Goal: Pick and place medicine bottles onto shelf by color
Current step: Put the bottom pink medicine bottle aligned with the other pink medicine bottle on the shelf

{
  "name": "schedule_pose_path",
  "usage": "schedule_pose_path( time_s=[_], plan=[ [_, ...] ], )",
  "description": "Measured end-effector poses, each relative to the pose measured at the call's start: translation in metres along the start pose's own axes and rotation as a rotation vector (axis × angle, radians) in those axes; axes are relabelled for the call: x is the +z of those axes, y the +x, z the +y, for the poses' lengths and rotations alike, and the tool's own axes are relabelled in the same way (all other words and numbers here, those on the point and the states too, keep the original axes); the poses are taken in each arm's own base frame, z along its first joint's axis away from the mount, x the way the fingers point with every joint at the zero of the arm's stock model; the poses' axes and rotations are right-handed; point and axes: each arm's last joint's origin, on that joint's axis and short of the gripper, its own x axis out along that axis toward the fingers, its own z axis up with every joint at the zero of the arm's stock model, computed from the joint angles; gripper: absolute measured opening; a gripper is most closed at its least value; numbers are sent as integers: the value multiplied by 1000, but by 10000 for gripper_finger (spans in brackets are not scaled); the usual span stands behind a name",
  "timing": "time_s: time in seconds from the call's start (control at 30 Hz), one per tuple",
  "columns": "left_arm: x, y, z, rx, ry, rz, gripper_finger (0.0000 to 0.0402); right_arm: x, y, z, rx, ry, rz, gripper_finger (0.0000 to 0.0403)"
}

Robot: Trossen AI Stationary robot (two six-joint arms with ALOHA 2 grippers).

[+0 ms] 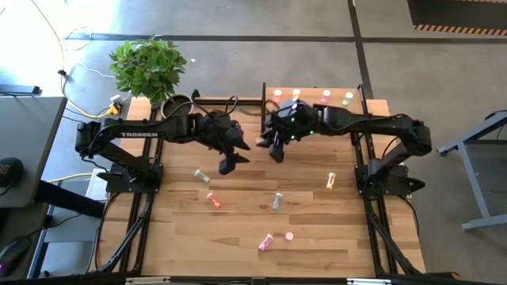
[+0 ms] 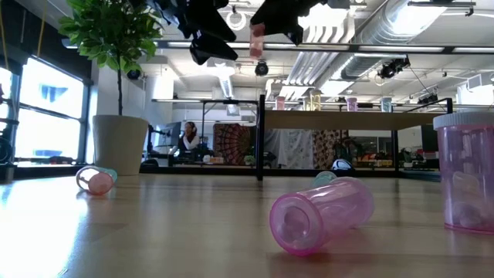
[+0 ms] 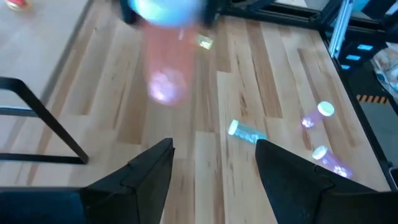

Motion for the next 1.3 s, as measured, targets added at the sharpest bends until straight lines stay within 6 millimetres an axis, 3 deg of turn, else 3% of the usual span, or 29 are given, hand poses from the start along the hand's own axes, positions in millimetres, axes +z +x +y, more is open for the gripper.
schedule_pose_path(
  time_s=[0.17, 0.4, 0.6, 0.7, 0.93, 1.3],
  plan=[
    [6, -5, 6, 19, -8, -28, 219, 9, -29, -9, -78, -30, -83, 103],
    [11, -9, 12, 53, -14, -53, 219, 18, -85, -17, -246, -93, -216, 103],
    [14, -9, 14, 94, -11, -80, 220, 10, -123, -23, -370, -113, -251, 103],
    [16, -9, 14, 93, -6, -99, 220, -5, -121, -35, -404, -84, -237, 103],
    [17, -10, 17, 184, -8, -115, 219, -43, -81, -67, -322, 47, -249, 103],
    [18, -10, 18, 252, -10, -124, 220, -52, -49, -88, -336, -22, -227, 103]
  ],
)
